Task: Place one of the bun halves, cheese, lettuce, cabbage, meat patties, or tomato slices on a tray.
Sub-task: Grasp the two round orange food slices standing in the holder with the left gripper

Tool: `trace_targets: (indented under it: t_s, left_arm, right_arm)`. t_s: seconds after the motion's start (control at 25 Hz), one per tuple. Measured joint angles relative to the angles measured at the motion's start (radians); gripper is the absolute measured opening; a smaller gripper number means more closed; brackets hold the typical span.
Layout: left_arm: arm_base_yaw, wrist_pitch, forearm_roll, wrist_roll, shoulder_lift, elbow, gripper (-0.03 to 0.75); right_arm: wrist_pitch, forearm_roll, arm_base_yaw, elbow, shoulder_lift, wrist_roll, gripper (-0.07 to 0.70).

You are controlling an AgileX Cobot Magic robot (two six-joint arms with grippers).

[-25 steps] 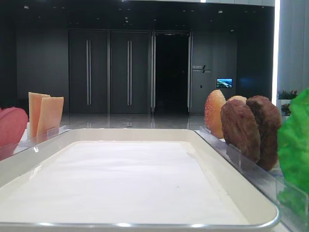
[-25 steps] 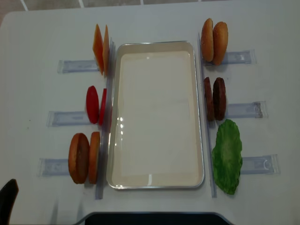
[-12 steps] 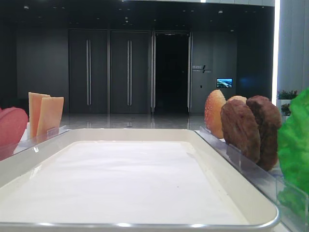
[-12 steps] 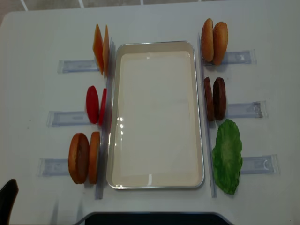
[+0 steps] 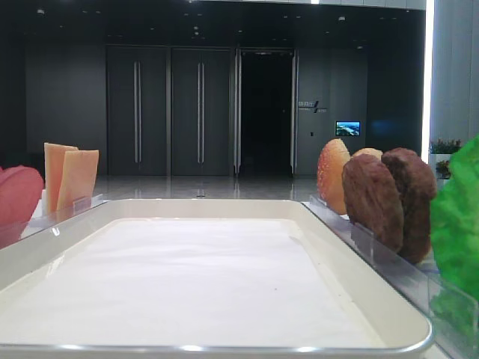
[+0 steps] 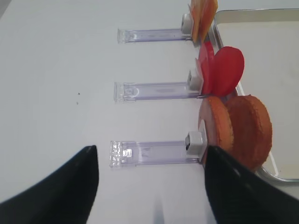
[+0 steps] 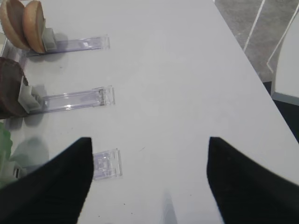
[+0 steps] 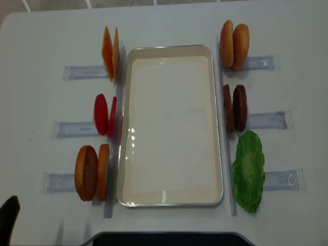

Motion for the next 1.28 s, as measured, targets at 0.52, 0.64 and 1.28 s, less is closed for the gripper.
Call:
trace_targets:
  t_s: [0.52, 0.64, 1.28]
  left_arm:
    - [0.0, -0.004, 0.0, -0.054, 0.371, 0.0, 0.536]
    - [0.0, -0.005, 0.0, -0.079, 0.453, -0.002, 0.536]
    - [0.0, -0.034, 0.0, -0.113, 0.801, -0.165, 0.536]
  right_arm:
    - [0.0, 0.0, 0.0, 0.0, 0.0, 0.0, 0.515]
    - [0.0, 0.0, 0.0, 0.0, 0.0, 0.0, 0.515]
    - [0.0, 0.0, 0.0, 0.0, 0.0, 0.0, 0.515]
